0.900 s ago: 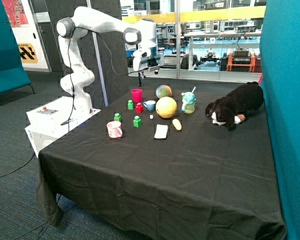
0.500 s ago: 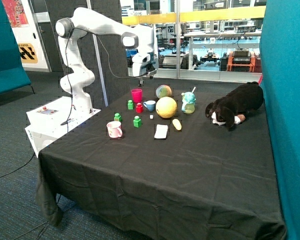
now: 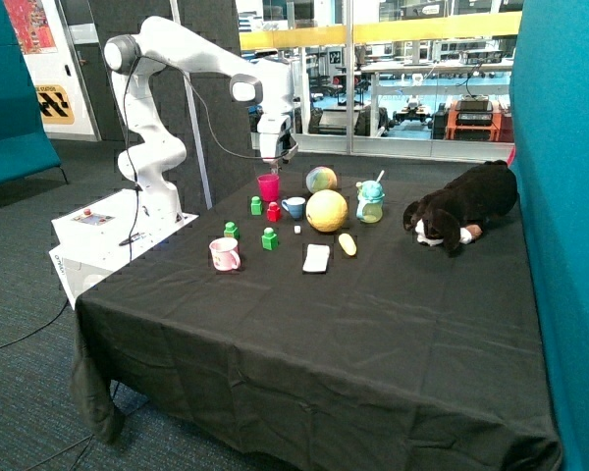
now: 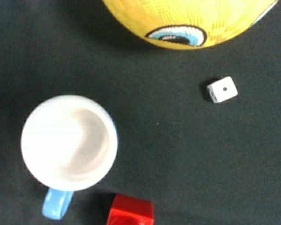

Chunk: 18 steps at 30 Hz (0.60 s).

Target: Stack green blocks

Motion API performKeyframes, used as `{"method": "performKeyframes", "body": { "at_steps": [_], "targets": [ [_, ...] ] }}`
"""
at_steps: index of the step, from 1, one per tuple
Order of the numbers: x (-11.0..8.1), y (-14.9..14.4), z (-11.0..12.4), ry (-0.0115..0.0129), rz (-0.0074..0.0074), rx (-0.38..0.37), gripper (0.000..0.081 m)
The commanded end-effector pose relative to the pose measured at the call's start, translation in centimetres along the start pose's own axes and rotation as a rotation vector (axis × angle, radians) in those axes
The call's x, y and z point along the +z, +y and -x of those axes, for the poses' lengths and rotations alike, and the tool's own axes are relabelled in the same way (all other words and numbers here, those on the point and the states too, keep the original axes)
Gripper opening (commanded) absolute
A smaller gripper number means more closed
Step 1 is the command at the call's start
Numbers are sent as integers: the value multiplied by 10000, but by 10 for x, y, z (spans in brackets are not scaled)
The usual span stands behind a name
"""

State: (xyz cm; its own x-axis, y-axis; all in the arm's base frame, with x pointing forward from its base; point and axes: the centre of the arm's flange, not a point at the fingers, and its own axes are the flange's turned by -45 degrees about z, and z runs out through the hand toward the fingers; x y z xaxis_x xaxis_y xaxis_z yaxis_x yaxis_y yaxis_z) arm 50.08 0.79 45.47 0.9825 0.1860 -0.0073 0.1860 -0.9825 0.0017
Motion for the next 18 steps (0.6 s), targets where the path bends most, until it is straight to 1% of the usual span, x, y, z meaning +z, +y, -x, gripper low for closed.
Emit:
{"method": "performKeyframes", "body": {
  "at_steps": [1, 2, 3, 4, 5, 6, 7, 8, 9, 16, 18],
  "targets": [
    [5, -2, 7, 74, -14, -739, 583],
    [5, -3, 8, 74, -13, -975, 582],
    [5, -3, 9, 74, -13, -964, 584],
    [6, -4, 9, 74, -14, -726, 583],
    [6, -4, 10, 74, -14, -738, 581],
    [6, -5, 11, 74, -14, -760, 582],
    [7, -5, 12, 74, -13, -1097, 583],
    [7, -5, 13, 74, -13, -901, 583],
    [8, -6, 15, 74, -13, -895, 573],
    [12, -10, 26, 74, -12, -1138, 595],
    [14, -12, 30, 74, -12, -1242, 584]
  ]
}}
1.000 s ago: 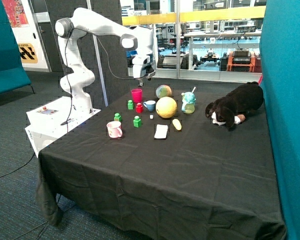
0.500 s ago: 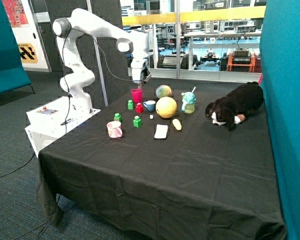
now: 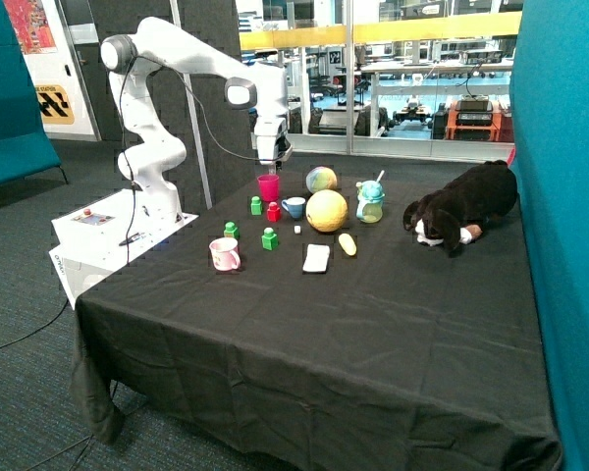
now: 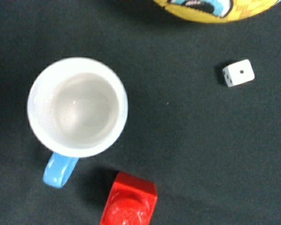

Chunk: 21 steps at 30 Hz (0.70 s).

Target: Stack green blocks

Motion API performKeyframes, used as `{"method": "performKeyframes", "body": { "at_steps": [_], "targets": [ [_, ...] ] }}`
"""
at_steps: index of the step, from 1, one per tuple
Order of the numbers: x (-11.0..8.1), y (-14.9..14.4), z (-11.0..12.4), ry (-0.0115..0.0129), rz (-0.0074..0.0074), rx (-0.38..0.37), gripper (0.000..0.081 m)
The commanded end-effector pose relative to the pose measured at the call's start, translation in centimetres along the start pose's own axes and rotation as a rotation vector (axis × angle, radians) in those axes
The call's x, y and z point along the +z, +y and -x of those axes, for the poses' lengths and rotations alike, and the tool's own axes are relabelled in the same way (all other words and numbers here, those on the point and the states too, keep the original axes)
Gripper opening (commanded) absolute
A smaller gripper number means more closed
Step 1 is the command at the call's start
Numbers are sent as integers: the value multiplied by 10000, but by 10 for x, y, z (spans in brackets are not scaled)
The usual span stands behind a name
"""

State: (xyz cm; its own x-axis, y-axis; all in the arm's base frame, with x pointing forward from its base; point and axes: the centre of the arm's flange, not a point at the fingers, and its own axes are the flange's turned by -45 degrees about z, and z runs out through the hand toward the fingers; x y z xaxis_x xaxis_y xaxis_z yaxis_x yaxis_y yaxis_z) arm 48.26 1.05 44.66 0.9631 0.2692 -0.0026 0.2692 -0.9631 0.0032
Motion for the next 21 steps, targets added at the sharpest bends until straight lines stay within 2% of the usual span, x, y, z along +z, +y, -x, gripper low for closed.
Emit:
{"method": "performKeyframes", "body": {
  "at_steps": [1, 2, 7, 14, 18, 21],
  "targets": [
    [7, -9, 14, 27, -32, -438, 588],
    [9, -11, 15, 26, -32, -305, 585],
    [16, -18, 24, 27, -32, -539, 605],
    [24, -33, 35, 28, -31, -1204, 580],
    [27, -44, 37, 28, -30, -1557, 599],
    [28, -51, 35, 29, -30, -1803, 548]
  ]
}}
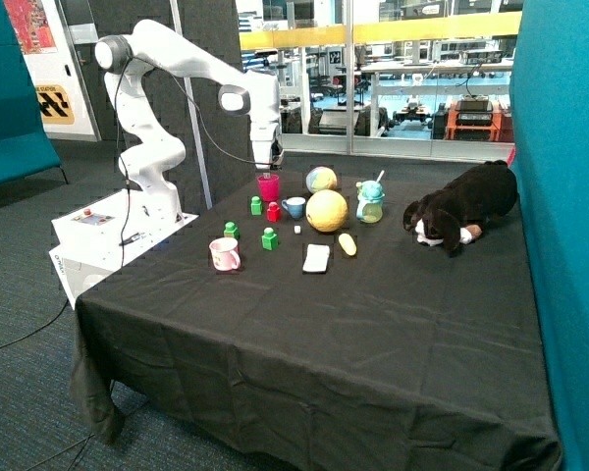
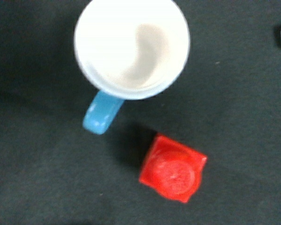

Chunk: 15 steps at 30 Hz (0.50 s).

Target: Stack green blocks

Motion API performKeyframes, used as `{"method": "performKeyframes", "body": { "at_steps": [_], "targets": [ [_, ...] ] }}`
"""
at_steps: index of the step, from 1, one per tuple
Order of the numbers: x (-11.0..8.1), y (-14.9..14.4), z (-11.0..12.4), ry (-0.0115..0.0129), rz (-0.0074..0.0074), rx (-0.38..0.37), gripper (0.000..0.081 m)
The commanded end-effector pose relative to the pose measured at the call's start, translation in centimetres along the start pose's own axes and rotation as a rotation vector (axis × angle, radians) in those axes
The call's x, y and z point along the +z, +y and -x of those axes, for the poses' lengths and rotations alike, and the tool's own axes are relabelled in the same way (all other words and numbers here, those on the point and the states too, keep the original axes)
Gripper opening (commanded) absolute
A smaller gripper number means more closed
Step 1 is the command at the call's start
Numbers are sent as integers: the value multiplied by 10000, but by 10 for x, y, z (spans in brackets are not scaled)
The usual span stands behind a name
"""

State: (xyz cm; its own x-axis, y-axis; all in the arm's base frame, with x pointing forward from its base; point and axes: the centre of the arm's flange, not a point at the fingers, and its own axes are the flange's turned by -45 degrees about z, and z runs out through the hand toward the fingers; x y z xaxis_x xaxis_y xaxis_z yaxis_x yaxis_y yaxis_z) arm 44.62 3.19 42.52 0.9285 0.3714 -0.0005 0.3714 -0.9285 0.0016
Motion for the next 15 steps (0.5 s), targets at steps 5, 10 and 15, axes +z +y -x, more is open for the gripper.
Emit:
{"method": "performKeyframes", "body": {
  "at_steps": [5, 10, 15],
  "targets": [
    [5, -36, 0, 6, -16, -1208, 525],
    [5, -48, 1, 6, -15, -1754, 576],
    [7, -52, 2, 6, -15, -2079, 584]
  ]
}}
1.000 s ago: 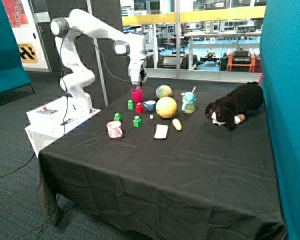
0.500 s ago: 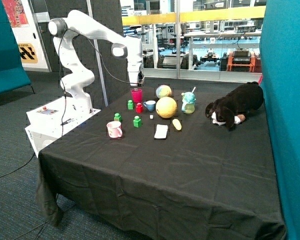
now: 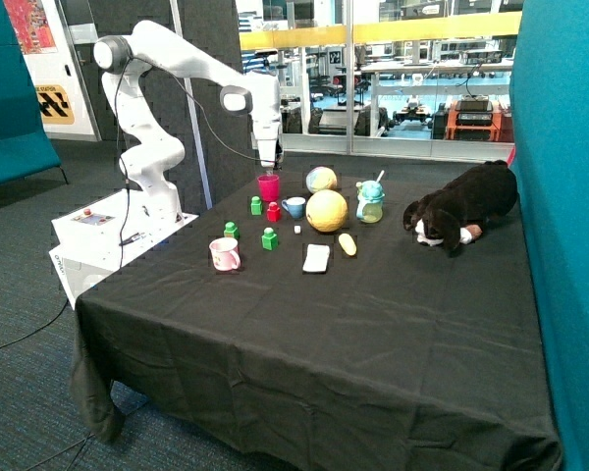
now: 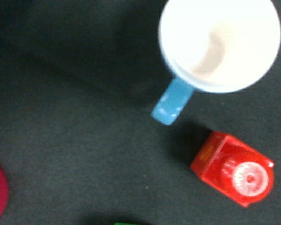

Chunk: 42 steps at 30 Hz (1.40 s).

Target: Stack green blocks

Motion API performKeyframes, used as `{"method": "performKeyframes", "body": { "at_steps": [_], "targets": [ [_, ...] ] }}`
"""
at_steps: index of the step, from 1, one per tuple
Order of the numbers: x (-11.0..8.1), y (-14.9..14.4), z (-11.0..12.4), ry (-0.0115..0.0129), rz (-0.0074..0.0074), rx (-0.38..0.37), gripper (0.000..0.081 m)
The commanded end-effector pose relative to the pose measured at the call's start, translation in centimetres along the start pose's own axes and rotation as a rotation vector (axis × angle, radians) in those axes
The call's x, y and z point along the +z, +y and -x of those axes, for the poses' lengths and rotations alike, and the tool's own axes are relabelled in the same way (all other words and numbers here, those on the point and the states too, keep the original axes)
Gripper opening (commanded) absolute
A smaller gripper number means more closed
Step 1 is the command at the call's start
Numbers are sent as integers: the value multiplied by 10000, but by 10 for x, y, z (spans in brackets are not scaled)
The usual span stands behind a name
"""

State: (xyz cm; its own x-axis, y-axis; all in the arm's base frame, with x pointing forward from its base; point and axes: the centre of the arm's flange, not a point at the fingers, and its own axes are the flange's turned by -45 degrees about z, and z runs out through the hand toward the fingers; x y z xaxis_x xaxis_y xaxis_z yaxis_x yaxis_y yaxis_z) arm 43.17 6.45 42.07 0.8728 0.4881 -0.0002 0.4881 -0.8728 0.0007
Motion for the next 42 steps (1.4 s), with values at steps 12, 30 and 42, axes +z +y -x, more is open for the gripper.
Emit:
{"method": "performKeyframes", "body": {
  "at_steps": [12, 30, 42],
  "targets": [
    [19, 9, 13, 2, -7, -937, 533],
    [49, -27, 32, 2, -7, -1067, 562],
    [60, -48, 25, 2, -7, -1522, 582]
  ]
}}
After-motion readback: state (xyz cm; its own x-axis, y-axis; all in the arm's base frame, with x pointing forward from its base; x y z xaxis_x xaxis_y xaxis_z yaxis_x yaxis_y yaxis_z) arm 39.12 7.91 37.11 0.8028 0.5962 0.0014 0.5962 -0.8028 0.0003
